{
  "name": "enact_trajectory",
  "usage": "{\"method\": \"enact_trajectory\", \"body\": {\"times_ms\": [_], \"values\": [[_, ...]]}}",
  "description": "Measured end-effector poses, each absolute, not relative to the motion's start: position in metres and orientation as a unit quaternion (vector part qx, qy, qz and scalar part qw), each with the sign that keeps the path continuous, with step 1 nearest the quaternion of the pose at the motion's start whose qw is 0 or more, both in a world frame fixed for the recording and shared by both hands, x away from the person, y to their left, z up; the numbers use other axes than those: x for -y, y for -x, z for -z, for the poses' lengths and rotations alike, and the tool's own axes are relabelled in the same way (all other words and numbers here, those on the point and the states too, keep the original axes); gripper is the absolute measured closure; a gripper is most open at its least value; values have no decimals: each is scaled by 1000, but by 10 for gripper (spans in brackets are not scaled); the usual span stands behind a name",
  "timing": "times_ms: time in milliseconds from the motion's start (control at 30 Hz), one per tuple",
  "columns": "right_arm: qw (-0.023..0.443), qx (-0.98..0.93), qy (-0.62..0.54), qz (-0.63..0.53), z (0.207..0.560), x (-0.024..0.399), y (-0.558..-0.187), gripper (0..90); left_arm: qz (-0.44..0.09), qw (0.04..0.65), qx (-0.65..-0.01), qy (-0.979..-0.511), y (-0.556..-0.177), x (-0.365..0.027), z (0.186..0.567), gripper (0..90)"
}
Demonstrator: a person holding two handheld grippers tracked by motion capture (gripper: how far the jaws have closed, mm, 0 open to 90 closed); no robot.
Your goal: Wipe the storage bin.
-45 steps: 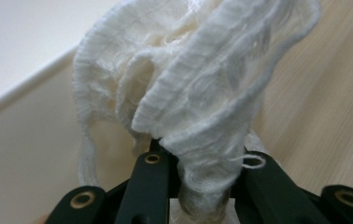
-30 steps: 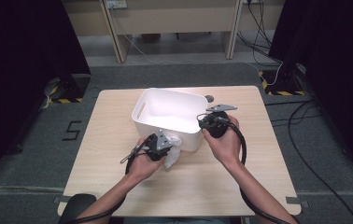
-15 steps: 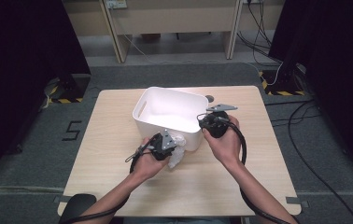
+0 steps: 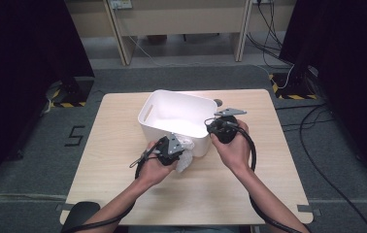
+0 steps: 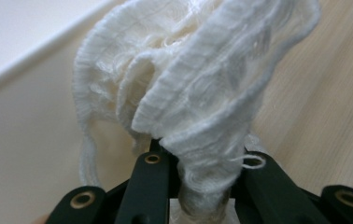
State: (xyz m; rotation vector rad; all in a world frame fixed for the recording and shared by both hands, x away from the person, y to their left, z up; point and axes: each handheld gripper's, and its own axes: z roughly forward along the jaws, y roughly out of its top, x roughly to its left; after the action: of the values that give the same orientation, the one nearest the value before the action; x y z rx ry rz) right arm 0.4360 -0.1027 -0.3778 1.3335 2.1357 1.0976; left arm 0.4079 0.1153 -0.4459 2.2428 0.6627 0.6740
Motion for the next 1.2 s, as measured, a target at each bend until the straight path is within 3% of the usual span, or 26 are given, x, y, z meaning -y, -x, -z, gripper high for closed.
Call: {"method": "enact_trajectory", "body": {"times_ms": [867,1000,1200], "values": [[183,-760,-482,-396,376,103,-439,797,-264,366,-257,-855,-410,-118,425,782],[166,-750,-504,-396,378,104,-444,720,-264,365,-256,-856,-410,-119,425,782],[153,-742,-527,-385,378,102,-448,676,-263,364,-257,-856,-410,-119,424,782]]}}
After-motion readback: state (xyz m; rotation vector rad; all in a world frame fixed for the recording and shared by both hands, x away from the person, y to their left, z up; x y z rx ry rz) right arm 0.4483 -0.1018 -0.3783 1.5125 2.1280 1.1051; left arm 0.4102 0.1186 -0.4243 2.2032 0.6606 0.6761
